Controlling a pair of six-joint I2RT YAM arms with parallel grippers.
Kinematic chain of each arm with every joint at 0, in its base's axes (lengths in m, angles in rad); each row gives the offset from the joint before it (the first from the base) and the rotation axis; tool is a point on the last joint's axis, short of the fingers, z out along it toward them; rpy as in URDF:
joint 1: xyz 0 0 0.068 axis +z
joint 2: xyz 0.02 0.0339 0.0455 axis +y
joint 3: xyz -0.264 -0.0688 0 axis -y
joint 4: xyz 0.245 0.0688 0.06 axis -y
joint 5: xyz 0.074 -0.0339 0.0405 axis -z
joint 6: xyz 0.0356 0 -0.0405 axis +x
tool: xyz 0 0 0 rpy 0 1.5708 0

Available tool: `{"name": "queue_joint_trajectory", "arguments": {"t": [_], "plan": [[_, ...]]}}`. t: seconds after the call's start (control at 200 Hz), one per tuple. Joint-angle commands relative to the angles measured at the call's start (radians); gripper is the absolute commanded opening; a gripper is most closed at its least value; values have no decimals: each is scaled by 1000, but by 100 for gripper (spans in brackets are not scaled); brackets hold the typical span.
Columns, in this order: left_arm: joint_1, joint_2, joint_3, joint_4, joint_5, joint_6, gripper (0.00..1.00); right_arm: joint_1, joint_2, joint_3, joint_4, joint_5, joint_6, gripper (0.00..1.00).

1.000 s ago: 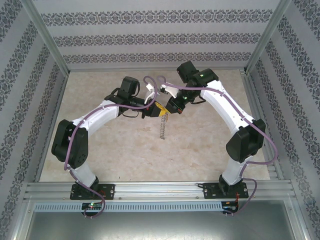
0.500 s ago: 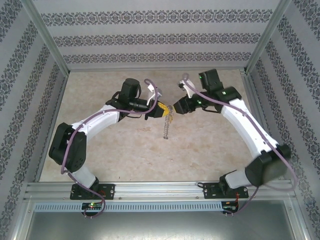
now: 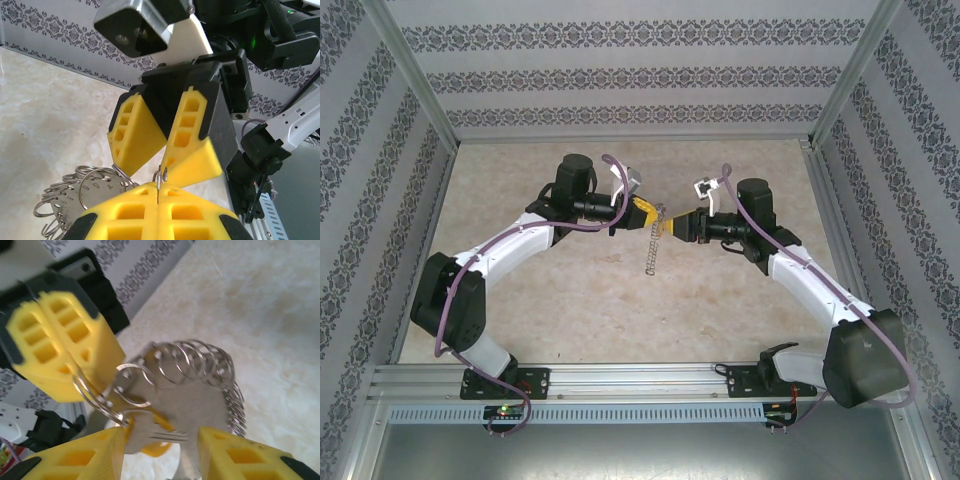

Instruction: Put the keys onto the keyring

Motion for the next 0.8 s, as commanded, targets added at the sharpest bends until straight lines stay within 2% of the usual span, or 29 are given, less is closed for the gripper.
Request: {"name": "queue_joint_trajectory", "arguments": {"t": [0.0,0.22,0.31,0.395,0.67,0.794], "plan": [[-5,-31,-9,77,12,-25,0,2,-19,-26,207,-78,81,42],[-6,-31,-10,74,10,-26,0,2,-7,-19,221,-90,83,38],[-6,-31,-13,82,8,-32,0,2,1,-18,221,-96,82,31],[-5,-30,-13,88,5,-37,0,0,6,-21,223,-108,79,28],[-6,-31,-12,94,5,-43,0,-1,23,-38,224,-130,67,29],[-5,-29,-11,95,2,-43,0,-2,40,-39,238,-141,70,21]]}}
